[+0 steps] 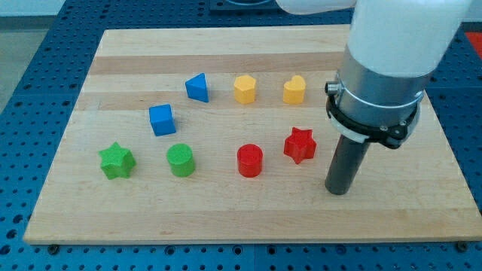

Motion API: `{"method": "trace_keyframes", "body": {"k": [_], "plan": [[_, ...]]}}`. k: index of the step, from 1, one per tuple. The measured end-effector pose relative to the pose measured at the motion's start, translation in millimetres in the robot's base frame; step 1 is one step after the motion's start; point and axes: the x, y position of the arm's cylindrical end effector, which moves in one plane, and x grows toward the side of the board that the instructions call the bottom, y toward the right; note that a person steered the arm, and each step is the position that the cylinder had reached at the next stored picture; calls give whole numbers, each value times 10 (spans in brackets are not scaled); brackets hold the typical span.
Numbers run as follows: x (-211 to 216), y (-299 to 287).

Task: Place the red star diagonally to hexagon

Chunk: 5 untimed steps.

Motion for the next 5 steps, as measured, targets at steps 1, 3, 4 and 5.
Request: {"method": "trace_keyframes", "body": {"k": [1, 3, 4, 5], "plan": [[-35, -44], [-234, -193], [-363, -227], [-455, -261]]}}
